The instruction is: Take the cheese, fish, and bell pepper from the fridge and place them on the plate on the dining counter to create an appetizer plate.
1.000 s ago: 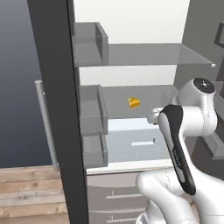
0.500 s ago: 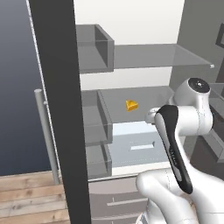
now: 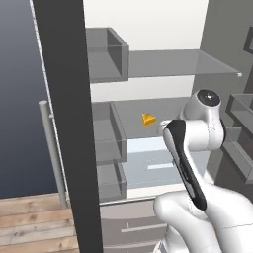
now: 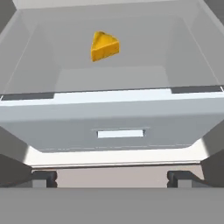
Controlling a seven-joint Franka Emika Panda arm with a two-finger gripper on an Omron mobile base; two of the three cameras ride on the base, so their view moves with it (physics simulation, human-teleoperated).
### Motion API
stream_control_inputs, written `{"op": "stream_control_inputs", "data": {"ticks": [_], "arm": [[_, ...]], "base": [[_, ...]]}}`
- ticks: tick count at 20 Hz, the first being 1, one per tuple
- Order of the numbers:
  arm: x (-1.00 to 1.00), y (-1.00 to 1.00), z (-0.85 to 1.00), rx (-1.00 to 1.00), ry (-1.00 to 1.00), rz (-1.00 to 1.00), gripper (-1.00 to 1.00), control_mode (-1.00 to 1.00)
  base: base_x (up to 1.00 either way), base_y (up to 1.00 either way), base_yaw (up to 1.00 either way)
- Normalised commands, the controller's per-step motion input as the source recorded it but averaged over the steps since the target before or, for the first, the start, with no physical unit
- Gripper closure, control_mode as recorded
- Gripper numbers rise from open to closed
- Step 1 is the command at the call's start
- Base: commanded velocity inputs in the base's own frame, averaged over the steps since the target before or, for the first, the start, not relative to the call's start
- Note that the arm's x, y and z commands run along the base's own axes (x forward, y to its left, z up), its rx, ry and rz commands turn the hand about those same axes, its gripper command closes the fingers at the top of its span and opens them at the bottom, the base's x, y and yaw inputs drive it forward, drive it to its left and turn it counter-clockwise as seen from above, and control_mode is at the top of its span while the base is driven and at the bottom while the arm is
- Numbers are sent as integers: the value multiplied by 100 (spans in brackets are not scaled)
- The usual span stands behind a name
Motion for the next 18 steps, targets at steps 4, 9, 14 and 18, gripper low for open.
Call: {"op": "stream_control_inputs", "data": {"ticks": [4,9,14,18], "arm": [[55,0,-15,1,0,-10,-100,-100],[50,0,-17,6,0,-8,-100,-100],[44,5,-2,0,0,-2,-100,-100],[58,1,-19,0,0,0,-100,-100]], "base": [[0,0,0],[0,0,0],[0,0,0],[0,0,0]]}}
